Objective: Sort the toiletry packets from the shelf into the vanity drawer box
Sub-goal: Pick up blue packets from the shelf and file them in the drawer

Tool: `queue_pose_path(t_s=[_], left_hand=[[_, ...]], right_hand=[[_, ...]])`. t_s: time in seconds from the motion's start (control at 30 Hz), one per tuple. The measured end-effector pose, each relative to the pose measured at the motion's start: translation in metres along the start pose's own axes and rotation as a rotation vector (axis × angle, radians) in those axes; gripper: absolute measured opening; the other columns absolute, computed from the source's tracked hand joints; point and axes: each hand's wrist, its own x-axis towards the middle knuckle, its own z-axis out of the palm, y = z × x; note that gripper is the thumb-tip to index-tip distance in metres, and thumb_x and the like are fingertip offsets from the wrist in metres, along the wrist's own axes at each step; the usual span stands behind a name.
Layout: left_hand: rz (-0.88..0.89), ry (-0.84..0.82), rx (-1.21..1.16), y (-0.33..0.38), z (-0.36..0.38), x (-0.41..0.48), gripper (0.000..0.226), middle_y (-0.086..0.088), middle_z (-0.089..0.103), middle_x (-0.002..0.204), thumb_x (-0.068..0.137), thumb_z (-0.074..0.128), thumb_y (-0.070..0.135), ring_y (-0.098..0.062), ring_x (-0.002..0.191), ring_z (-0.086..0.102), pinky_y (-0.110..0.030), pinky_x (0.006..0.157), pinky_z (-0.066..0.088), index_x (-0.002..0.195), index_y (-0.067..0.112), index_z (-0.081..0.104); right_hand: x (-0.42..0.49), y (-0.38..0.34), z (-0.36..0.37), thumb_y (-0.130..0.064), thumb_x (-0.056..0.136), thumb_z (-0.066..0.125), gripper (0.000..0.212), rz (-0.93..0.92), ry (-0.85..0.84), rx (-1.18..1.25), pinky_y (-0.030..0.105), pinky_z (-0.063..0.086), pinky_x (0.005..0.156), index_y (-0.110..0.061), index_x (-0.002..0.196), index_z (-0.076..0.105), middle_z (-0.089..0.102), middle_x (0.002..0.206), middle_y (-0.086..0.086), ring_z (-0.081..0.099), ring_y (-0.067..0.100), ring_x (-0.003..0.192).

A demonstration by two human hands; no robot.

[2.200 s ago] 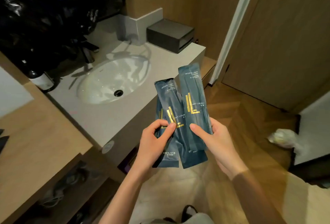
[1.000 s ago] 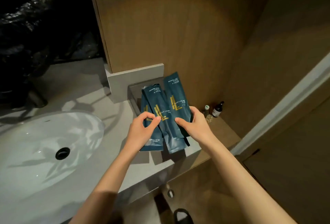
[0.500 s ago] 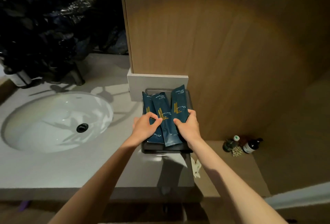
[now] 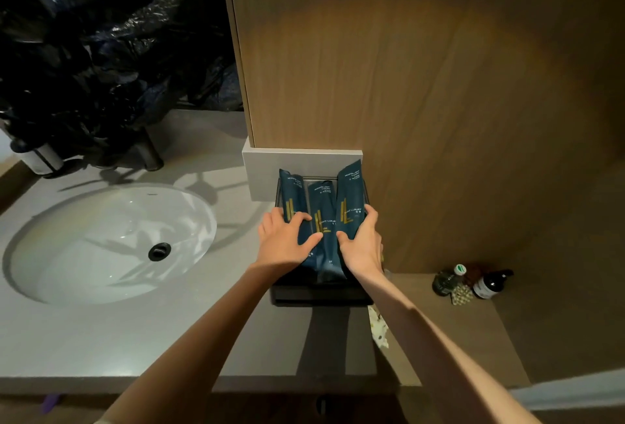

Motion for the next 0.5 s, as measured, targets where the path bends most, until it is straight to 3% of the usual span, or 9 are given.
queue_pose_path(t_s=[0.13,0.27,0.37,0.5], left_hand=[[-0.023,-0.015,-0.032,-0.006,0.002,-0.003,0.050,-0.013,0.023,0.147,0.086,0.046,0.063,-0.029,0.136,0.019,-0.042,0.108,0.020,0.131,0.040,0.047],[0.003,-0.059,-0.110,-0.009,-0.009,-0.015,0.049,-0.005,0.007,0.158,0.091,0.041,0.059,-0.027,0.143,0.004,-0.046,0.113,0.011,0.137,0.043,0.040],[0.032,0.043,-0.221,-0.013,-0.028,-0.038,0.043,0.000,0.026,0.153,0.093,0.046,0.048,-0.022,0.141,0.013,-0.042,0.111,0.014,0.135,0.039,0.045],[-0.038,0.121,-0.561,-0.018,-0.047,-0.087,0.030,0.010,0.060,0.122,0.093,0.055,0.025,-0.005,0.116,0.050,-0.020,0.100,0.036,0.122,0.028,0.059]], right_hand=[[0.001,0.002,-0.003,-0.019,0.089,0.064,0.076,-0.086,0.007,-0.137,0.043,0.037,0.106,-0.013,0.149,0.017,0.037,0.146,0.013,0.042,0.033,0.131],[0.001,0.005,-0.012,-0.031,0.091,0.059,0.062,-0.154,-0.051,-0.354,0.039,0.033,0.106,-0.011,0.144,0.034,0.029,0.147,0.014,0.027,0.032,0.134],[-0.007,0.006,-0.023,-0.035,0.091,0.057,0.053,-0.232,-0.060,-0.434,0.044,0.031,0.108,-0.019,0.140,0.043,0.030,0.148,0.010,0.025,0.032,0.133],[-0.030,0.020,-0.045,-0.032,0.092,0.057,0.042,-0.289,-0.076,-0.327,0.035,0.028,0.107,-0.023,0.133,0.052,0.042,0.142,0.005,0.031,0.026,0.130]])
